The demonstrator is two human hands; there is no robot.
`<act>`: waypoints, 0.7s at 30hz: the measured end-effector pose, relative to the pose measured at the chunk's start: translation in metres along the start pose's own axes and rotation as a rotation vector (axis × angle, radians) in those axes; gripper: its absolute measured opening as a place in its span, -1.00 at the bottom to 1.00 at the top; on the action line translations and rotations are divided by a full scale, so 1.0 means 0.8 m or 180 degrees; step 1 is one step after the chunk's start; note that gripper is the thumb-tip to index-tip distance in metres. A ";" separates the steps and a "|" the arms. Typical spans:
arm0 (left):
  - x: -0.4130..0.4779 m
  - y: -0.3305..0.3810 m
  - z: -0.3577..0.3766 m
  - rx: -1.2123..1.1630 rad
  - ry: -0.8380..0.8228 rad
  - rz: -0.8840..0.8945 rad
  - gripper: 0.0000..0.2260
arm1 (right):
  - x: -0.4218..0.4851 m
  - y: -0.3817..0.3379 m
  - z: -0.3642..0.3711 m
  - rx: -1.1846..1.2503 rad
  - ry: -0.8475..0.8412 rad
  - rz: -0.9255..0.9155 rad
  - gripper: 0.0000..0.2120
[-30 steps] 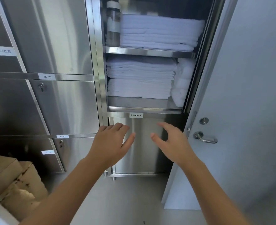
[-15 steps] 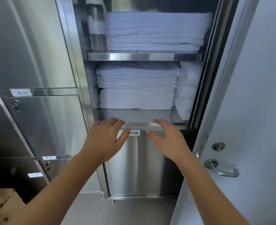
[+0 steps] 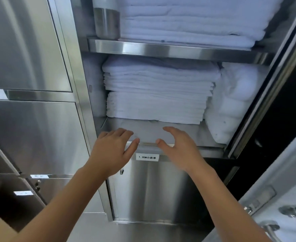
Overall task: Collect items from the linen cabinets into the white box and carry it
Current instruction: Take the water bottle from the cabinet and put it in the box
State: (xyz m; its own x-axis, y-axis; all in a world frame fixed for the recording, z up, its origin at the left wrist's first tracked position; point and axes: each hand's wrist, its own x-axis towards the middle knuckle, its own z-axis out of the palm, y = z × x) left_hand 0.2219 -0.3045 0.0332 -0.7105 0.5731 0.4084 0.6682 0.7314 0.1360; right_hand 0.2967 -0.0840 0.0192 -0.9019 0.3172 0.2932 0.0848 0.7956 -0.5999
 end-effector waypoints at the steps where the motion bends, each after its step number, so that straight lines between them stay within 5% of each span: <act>1: 0.013 -0.009 0.009 -0.0023 -0.0049 0.0010 -0.49 | 0.011 0.002 0.006 -0.0048 -0.0013 0.0021 -0.44; 9: 0.128 -0.039 0.050 -0.0179 -0.0071 0.0275 -0.46 | 0.104 0.010 0.016 -0.0571 0.0105 0.0031 -0.42; 21: 0.195 -0.065 0.012 -0.0067 0.0236 0.0167 -0.46 | 0.173 -0.004 0.011 -0.0330 0.0224 -0.0229 -0.41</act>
State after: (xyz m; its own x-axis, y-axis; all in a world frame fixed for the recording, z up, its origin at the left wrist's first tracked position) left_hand 0.0737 -0.2493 0.0810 -0.6566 0.5809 0.4812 0.7091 0.6928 0.1312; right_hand 0.1680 -0.0472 0.0553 -0.8755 0.2901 0.3864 0.0677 0.8655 -0.4963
